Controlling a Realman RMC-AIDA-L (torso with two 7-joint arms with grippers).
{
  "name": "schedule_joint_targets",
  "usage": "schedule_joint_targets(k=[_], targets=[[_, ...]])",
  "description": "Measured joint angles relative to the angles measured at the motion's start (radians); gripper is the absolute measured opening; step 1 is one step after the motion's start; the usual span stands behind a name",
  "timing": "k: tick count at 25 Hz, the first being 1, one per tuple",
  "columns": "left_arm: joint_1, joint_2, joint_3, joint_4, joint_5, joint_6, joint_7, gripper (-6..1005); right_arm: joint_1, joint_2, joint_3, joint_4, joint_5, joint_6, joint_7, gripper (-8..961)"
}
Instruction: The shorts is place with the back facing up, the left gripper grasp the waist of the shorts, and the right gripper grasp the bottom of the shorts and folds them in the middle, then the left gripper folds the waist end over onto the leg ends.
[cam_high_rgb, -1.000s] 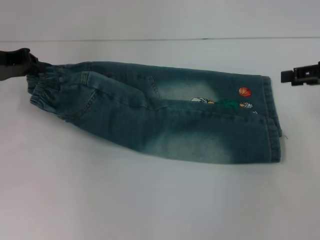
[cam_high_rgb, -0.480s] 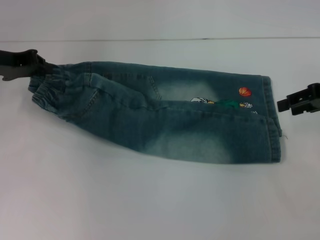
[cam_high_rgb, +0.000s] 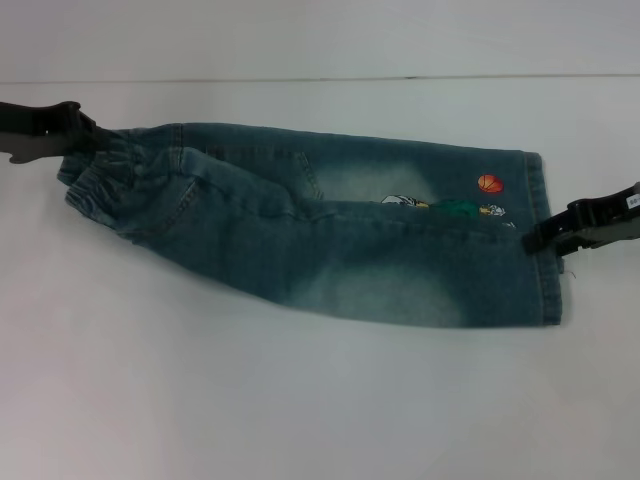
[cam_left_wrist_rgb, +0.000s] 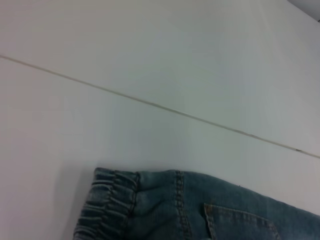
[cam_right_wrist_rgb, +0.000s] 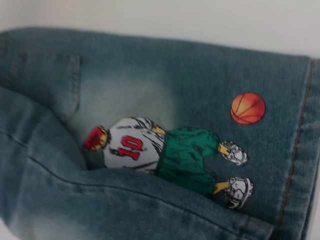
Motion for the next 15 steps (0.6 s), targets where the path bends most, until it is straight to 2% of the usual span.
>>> schedule_joint_targets(k=[5, 15], targets=[[0.002, -0.003, 0.0, 0.0, 0.0, 0.0, 0.002, 55, 0.013, 0.018, -0.003, 0.009, -0.027, 0.031, -0.007, 559], [0.004, -0.005, 0.0, 0.0, 0.0, 0.0, 0.003, 55, 0.018, 0.025, 0.003, 0.009, -0.023, 0.051, -0.023, 526]])
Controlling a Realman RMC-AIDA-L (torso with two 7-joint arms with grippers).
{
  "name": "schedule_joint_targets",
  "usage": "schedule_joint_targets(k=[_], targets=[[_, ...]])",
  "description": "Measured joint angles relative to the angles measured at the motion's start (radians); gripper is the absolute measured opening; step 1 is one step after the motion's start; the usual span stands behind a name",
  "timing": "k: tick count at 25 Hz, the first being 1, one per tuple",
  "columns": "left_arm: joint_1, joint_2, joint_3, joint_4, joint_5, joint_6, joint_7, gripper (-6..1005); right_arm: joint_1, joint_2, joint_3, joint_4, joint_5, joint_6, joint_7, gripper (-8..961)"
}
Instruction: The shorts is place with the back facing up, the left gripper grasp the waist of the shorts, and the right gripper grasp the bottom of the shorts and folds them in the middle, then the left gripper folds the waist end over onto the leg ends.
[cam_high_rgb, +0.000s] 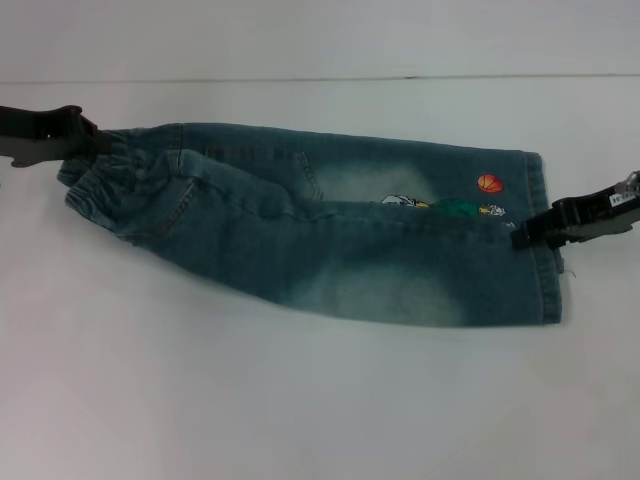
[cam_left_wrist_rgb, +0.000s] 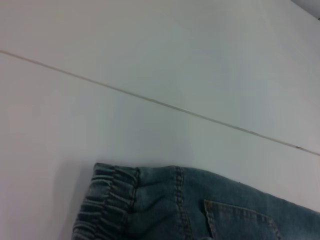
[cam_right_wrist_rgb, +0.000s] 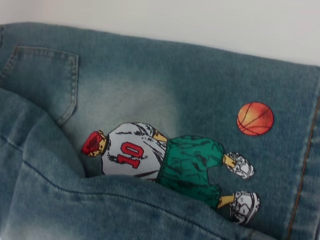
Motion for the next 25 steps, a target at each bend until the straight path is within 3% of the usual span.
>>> schedule_joint_targets(k=[13, 18, 25], targets=[[0.003, -0.004, 0.0, -0.001, 0.0, 0.0, 0.009, 55, 0.015, 0.027, 0.001, 0.0, 0.004, 0.015, -0.048, 482], [0.005, -0.004, 0.0, -0.008, 0.0, -0.002, 0.011, 55, 0.017, 0.027, 0.002, 0.001, 0.013, 0.013, -0.065, 228], [0.011, -0.004, -0.001, -0.009, 0.0, -0.002, 0.012, 55, 0.013, 0.025, 0.002, -0.006, 0.017, 0.001, -0.074, 129]])
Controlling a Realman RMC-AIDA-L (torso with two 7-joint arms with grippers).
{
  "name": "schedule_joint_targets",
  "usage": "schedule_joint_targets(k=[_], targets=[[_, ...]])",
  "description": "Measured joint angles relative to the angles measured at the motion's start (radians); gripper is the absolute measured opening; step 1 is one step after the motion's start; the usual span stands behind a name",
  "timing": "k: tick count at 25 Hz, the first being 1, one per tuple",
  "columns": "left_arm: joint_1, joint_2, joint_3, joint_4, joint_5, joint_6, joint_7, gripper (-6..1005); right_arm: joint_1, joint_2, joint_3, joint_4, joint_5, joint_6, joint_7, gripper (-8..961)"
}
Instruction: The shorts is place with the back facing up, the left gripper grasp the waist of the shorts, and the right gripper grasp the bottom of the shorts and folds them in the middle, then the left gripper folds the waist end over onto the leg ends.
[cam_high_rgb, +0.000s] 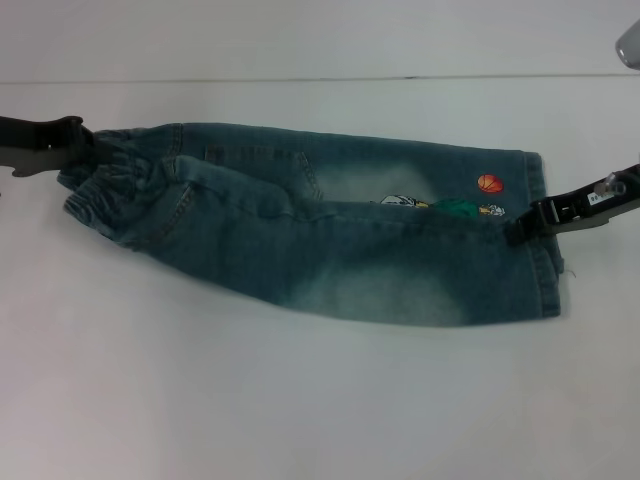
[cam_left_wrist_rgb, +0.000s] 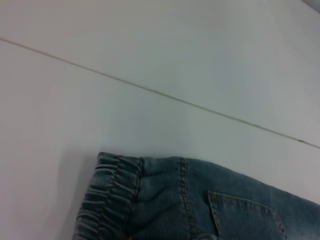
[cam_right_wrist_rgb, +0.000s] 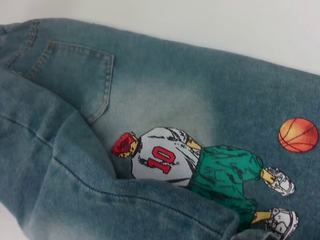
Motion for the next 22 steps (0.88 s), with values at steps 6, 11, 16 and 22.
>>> schedule_joint_targets(k=[6, 11, 16, 22], targets=[[0.005, 0.01, -0.009, 0.024, -0.048, 0.035, 0.0, 55, -0.019, -0.036, 0.079, -0.002, 0.056, -0.077, -0.059, 68], [0.014, 0.019, -0.01, 0.06, -0.083, 0.039, -0.007, 55, -0.04, -0.08, 0.2, -0.005, 0.115, -0.12, -0.106, 89], [0.014, 0.023, -0.01, 0.06, -0.09, 0.006, -0.008, 55, -0.05, -0.098, 0.244, -0.007, 0.179, -0.115, -0.144, 110], [0.016, 0.018, -0.01, 0.053, -0.091, -0.05, -0.009, 56, -0.046, -0.094, 0.247, -0.012, 0.198, -0.063, -0.172, 136]])
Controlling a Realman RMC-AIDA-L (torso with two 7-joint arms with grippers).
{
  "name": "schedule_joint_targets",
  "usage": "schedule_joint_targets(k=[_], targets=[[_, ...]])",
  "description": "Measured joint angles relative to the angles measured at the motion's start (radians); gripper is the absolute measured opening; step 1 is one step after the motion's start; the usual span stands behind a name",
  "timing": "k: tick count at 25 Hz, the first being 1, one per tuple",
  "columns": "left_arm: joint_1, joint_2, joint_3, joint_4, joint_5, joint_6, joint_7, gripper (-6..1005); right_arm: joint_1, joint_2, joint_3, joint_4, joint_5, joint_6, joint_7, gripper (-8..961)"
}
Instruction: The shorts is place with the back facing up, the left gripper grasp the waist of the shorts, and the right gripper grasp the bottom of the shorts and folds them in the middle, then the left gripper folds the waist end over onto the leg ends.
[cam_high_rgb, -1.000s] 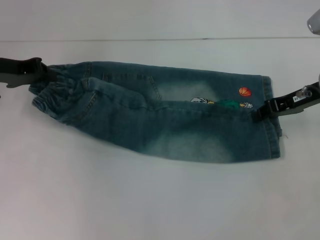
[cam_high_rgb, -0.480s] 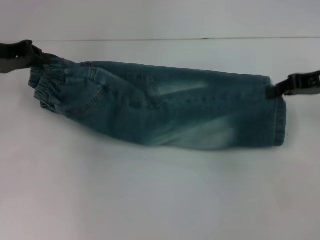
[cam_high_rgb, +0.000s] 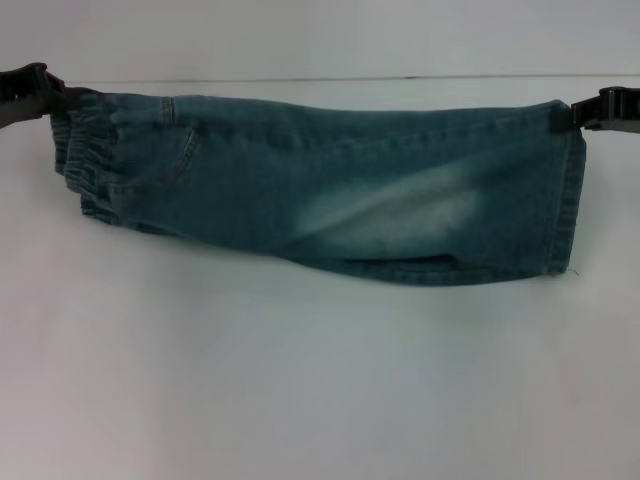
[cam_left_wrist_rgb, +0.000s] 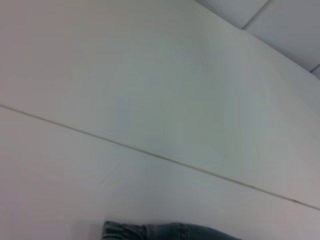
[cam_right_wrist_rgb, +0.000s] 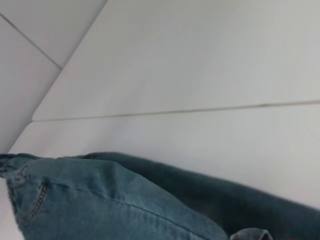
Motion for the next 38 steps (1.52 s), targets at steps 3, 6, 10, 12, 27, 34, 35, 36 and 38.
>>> schedule_joint_targets(k=[3, 6, 10, 12, 27, 34, 35, 36, 38], targets=[[0.001, -0.005, 0.001, -0.004, 0.0, -0.024, 0.002, 58, 0.005, 0.006, -0.009, 0.001, -0.001, 0.048, -0.008, 149], [0.001, -0.014, 0.007, -0.009, 0.0, -0.058, 0.007, 65, 0.012, 0.018, -0.028, 0.006, -0.004, 0.112, -0.024, 161], [0.001, -0.019, 0.012, -0.043, 0.0, -0.099, 0.022, 74, 0.019, 0.052, -0.081, 0.014, -0.005, 0.201, -0.03, 178], [-0.002, -0.022, 0.012, -0.08, 0.0, -0.132, 0.044, 79, 0.021, 0.072, -0.11, 0.019, -0.005, 0.25, -0.03, 187], [0.016, -0.057, 0.011, -0.105, -0.03, -0.233, 0.178, 322, 0.032, 0.137, -0.216, 0.065, -0.01, 0.437, -0.057, 323], [0.034, -0.056, 0.011, -0.1, -0.032, -0.238, 0.193, 574, 0.017, 0.126, -0.212, 0.065, -0.011, 0.44, -0.048, 548], [0.037, -0.055, 0.011, -0.099, -0.033, -0.237, 0.193, 603, 0.014, 0.124, -0.211, 0.065, -0.011, 0.438, -0.046, 570], [0.039, -0.054, 0.011, -0.098, -0.035, -0.235, 0.193, 633, 0.012, 0.123, -0.211, 0.065, -0.011, 0.435, -0.043, 591], [0.041, -0.052, 0.011, -0.097, -0.035, -0.231, 0.193, 691, 0.007, 0.119, -0.21, 0.062, -0.011, 0.432, -0.035, 634]])
